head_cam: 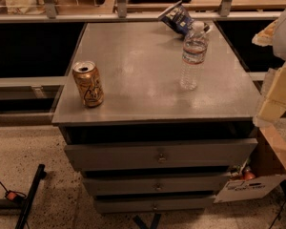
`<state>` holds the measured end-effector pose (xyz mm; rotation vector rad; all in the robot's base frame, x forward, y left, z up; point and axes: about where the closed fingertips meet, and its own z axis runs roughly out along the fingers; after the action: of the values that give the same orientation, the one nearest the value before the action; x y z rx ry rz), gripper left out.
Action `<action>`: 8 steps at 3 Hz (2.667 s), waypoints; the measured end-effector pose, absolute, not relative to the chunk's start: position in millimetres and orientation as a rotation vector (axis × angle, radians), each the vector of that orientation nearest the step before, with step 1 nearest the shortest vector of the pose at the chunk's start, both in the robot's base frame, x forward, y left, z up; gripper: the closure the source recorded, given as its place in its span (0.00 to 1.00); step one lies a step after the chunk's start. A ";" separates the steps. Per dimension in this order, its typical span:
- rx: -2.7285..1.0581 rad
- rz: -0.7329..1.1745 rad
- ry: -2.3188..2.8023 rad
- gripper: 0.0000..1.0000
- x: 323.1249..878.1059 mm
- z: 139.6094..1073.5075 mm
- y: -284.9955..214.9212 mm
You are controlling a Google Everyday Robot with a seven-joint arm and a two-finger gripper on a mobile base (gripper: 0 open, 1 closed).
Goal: Pick water bottle
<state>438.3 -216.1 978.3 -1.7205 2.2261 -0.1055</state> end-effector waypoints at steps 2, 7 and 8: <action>-1.699 -0.105 2.159 0.00 467.8 967.8 -183.6; -1.211 0.187 2.051 0.00 581.0 956.7 -217.4; -1.193 0.348 2.000 0.00 604.5 946.8 -199.4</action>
Offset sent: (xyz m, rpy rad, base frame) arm 0.0118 0.0214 -0.0163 0.0286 0.0222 0.0353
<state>604.5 -199.4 946.8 -1.1933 1.9996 0.3476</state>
